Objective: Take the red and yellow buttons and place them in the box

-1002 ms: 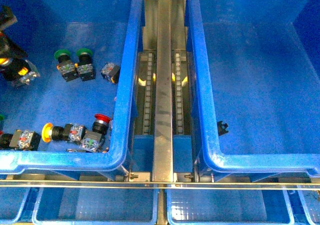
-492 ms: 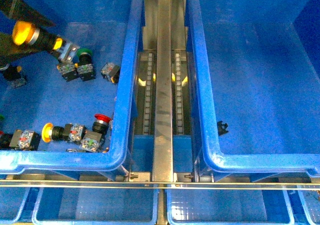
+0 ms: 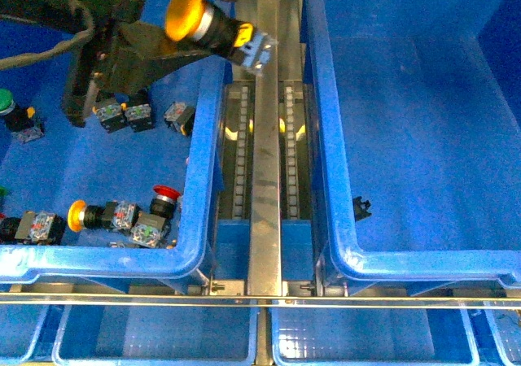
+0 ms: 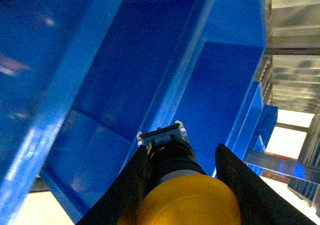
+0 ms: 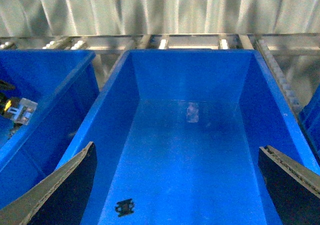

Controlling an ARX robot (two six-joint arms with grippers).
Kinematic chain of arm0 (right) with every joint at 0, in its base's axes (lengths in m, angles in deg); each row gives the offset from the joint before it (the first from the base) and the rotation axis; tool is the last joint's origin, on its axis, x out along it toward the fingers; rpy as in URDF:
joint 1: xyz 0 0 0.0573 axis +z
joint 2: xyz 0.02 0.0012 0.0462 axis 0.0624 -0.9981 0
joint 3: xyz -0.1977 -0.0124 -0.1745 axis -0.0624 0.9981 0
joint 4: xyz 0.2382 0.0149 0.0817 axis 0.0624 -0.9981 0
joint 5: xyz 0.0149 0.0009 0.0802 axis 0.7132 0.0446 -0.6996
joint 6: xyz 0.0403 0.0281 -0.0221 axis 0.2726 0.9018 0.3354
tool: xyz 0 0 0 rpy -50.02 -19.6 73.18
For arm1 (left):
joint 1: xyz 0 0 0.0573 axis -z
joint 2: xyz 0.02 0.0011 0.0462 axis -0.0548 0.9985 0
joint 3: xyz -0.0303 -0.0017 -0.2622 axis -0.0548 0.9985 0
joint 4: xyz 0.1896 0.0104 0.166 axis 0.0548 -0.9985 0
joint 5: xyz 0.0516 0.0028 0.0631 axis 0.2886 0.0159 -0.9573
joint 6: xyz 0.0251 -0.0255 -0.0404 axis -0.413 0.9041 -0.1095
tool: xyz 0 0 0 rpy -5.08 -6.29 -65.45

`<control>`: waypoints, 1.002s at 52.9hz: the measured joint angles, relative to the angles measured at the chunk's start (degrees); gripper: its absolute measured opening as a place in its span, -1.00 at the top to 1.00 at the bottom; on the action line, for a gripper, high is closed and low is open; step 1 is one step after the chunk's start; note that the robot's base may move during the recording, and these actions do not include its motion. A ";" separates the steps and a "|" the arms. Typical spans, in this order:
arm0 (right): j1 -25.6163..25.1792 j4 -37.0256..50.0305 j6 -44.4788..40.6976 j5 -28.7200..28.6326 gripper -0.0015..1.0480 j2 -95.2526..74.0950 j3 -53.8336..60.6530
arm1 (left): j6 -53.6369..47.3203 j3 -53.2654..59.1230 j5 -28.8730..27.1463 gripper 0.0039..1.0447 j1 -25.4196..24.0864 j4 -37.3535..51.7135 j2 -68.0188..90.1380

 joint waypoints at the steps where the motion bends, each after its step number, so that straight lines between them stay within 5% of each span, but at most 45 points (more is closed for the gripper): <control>1: 0.00 0.00 0.00 0.00 -0.87 0.00 0.00 | 0.31 -0.13 0.00 0.37 0.55 0.26 0.00; 33: 0.00 0.00 0.00 0.00 -0.87 0.00 0.00 | 10.16 -9.22 -2.34 0.37 15.47 4.70 6.49; 47: 0.00 0.00 0.00 0.00 -0.87 0.00 0.00 | 10.36 -8.68 -2.80 0.37 15.58 4.57 6.45; 53: -4.94 -15.43 -11.32 -16.81 -0.87 -9.77 -5.77 | 10.38 -7.93 -3.41 0.37 15.34 4.55 6.32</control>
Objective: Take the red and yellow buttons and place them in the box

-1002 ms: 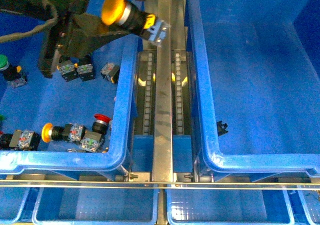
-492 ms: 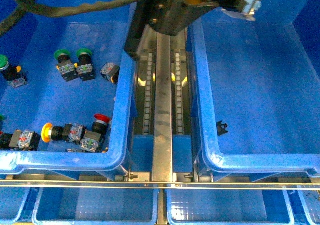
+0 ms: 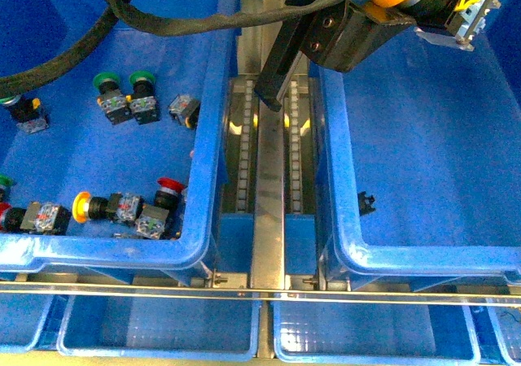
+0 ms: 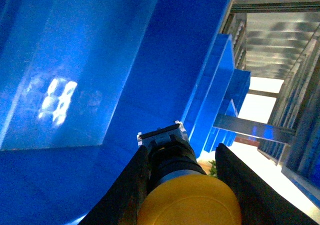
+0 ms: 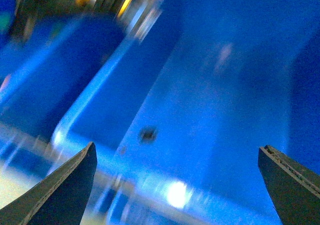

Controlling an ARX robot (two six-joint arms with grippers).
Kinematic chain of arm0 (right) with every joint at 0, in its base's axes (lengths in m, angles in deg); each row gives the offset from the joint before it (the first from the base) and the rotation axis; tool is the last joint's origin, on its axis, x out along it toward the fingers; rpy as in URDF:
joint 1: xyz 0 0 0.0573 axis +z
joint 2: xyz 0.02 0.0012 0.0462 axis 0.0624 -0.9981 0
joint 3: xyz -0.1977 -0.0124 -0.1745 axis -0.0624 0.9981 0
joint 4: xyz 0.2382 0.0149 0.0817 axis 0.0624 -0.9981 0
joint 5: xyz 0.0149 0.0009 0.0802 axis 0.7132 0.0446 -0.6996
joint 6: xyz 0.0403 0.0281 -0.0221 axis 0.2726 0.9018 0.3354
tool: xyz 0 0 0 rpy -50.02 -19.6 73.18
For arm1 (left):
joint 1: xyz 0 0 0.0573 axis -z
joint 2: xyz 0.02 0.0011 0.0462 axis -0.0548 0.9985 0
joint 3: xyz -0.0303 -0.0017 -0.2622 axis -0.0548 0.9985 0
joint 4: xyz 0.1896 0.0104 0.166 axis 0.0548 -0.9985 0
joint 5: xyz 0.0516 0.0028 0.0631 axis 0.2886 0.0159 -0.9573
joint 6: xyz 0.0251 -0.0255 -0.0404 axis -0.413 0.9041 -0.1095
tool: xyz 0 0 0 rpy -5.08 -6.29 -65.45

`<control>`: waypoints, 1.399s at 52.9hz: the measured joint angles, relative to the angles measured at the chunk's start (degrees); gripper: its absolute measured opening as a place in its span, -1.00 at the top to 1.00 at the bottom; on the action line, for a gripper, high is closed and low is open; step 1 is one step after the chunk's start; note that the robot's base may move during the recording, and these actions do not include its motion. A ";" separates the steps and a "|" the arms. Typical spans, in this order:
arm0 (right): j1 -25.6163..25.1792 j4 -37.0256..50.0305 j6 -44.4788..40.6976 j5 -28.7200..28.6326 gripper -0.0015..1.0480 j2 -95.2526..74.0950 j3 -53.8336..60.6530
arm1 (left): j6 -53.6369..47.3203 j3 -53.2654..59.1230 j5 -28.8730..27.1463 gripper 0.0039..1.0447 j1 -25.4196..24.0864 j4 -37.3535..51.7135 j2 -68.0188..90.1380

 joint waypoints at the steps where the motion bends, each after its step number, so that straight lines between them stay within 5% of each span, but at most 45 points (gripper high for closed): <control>1: -0.83 -2.93 -4.44 -3.52 -0.87 -3.13 -1.20 | 0.00 0.13 0.04 0.37 -0.04 0.00 -0.07; 8: -1.77 -4.81 -20.63 -11.85 -0.87 -15.30 -2.03 | 0.13 0.68 0.22 0.37 -0.24 0.26 -0.59; 16: 0.57 7.23 -31.26 -11.17 -0.87 -25.94 -2.97 | 0.17 1.53 0.46 0.37 -0.59 0.70 -1.25; 33: 9.77 35.30 -34.67 -4.70 -0.87 -50.51 -11.26 | 1.09 2.01 1.31 0.37 -1.27 1.29 -2.21; 74: 18.80 45.83 -30.88 4.90 -0.87 -66.38 -22.91 | 2.10 2.14 2.01 0.37 -2.56 1.77 -2.84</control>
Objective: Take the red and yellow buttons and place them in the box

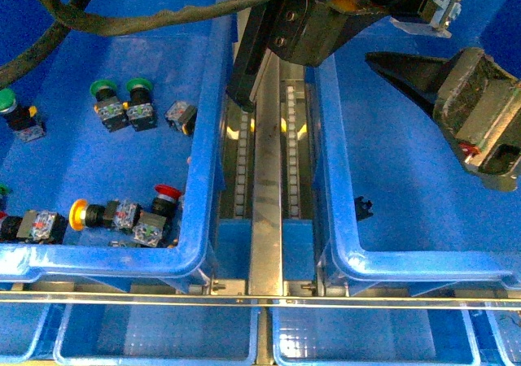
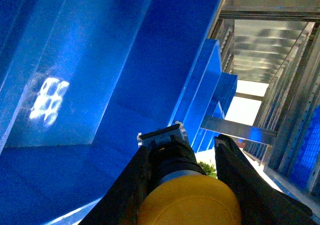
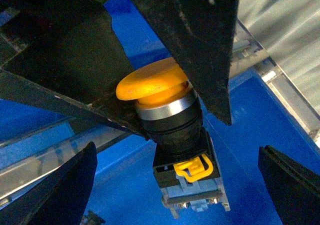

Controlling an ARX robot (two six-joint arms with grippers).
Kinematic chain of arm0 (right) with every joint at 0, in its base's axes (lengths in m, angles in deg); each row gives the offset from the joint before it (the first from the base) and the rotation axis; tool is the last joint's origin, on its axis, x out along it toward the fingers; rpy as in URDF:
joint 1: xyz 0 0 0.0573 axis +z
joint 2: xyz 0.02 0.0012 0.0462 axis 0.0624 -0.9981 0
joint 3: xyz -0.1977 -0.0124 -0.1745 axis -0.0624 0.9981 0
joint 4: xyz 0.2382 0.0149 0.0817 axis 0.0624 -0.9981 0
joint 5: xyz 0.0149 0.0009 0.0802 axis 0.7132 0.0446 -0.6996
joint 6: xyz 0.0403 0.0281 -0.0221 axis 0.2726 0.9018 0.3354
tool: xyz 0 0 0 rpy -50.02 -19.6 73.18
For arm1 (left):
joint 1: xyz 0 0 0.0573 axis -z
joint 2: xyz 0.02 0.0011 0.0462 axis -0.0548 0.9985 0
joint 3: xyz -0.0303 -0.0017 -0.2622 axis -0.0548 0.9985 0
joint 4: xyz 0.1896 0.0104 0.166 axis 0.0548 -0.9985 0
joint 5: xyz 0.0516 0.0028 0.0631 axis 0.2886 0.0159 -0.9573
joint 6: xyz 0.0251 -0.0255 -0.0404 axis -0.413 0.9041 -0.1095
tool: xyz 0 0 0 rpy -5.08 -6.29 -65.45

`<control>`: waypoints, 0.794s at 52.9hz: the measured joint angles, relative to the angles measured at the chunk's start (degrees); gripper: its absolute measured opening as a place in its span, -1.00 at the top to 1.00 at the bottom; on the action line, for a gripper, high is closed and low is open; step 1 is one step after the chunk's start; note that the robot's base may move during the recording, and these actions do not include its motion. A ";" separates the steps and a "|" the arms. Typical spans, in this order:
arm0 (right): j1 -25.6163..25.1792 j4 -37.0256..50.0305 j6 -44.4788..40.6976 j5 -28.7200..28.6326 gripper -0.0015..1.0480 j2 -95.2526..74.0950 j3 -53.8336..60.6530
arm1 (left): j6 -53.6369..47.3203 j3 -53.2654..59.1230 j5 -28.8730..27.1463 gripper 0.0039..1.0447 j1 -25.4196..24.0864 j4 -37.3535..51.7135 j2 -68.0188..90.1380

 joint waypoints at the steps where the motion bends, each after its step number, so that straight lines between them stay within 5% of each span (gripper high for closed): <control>1: 0.02 0.42 0.00 0.15 -0.87 -0.31 0.00 | 0.02 0.00 0.00 0.37 0.00 0.00 0.00; 20: 0.02 5.62 -0.31 2.89 -0.86 -4.92 0.02 | 0.04 0.00 -0.09 0.37 0.20 -0.02 0.00; 42: -0.96 6.03 -1.99 2.84 0.39 -5.29 -0.35 | 0.02 0.00 -0.61 0.37 0.24 -0.04 0.00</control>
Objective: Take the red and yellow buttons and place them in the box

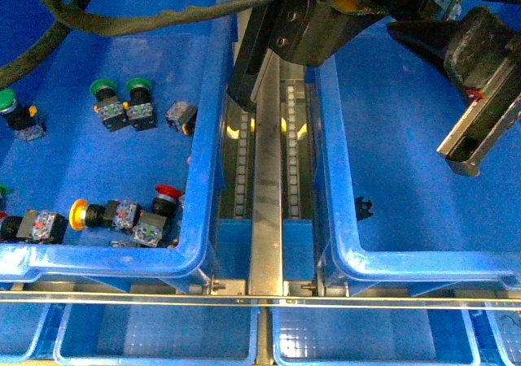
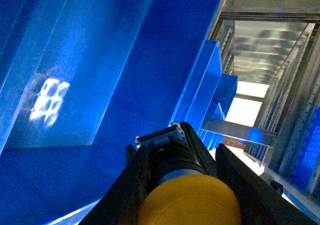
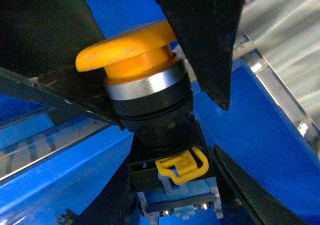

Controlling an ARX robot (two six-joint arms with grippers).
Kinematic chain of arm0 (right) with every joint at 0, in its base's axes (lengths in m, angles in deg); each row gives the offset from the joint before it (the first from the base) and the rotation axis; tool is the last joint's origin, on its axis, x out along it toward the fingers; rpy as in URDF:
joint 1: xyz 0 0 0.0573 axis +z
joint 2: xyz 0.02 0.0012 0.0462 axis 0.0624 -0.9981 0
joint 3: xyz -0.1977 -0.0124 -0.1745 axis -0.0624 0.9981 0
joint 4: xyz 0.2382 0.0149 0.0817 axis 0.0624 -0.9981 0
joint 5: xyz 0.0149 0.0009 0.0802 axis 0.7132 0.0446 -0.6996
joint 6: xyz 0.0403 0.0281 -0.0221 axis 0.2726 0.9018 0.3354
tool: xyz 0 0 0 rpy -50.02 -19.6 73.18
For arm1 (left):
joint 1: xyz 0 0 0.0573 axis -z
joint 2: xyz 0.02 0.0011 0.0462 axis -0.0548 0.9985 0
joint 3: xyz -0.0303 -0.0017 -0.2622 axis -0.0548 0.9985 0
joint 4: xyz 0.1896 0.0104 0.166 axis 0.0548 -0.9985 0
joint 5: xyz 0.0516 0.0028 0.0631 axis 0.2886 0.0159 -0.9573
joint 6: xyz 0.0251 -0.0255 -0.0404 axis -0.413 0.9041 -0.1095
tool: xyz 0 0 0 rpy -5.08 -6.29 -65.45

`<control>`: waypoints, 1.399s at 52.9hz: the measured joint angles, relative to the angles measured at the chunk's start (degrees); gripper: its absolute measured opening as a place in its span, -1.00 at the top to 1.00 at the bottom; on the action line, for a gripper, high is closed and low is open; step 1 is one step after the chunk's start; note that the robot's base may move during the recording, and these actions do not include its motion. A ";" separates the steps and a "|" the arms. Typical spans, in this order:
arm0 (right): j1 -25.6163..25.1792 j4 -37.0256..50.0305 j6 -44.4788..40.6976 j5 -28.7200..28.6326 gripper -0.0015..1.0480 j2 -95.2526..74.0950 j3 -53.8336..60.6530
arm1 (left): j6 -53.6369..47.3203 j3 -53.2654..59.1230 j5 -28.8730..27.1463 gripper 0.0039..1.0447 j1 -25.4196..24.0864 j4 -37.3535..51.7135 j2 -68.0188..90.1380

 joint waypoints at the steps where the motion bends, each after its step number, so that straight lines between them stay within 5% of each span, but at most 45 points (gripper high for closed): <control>1: -0.07 0.02 -0.17 -0.07 0.39 0.00 0.00 | 0.00 0.00 -0.09 0.37 0.00 -0.04 0.00; 8: -0.33 0.33 -0.61 -0.68 0.39 0.13 0.57 | -0.50 0.00 -0.81 0.32 0.00 -0.72 0.00; 28: -0.17 -1.03 -0.46 -1.55 0.46 1.73 3.74 | -10.84 1.88 -5.99 -0.89 -3.02 -2.64 -0.76; 49: -4.79 -4.55 -0.28 -3.17 0.47 3.48 4.50 | -22.77 11.45 -12.55 -0.85 -8.57 -8.20 -11.02; 65: -11.63 -9.29 7.02 -3.52 0.47 8.24 4.07 | -40.28 23.37 -27.34 -0.85 -10.67 -13.14 -25.16; 74: -16.85 -15.02 12.11 -6.03 0.47 14.43 3.43 | -45.46 29.03 -31.23 -0.85 -14.05 -19.87 -38.10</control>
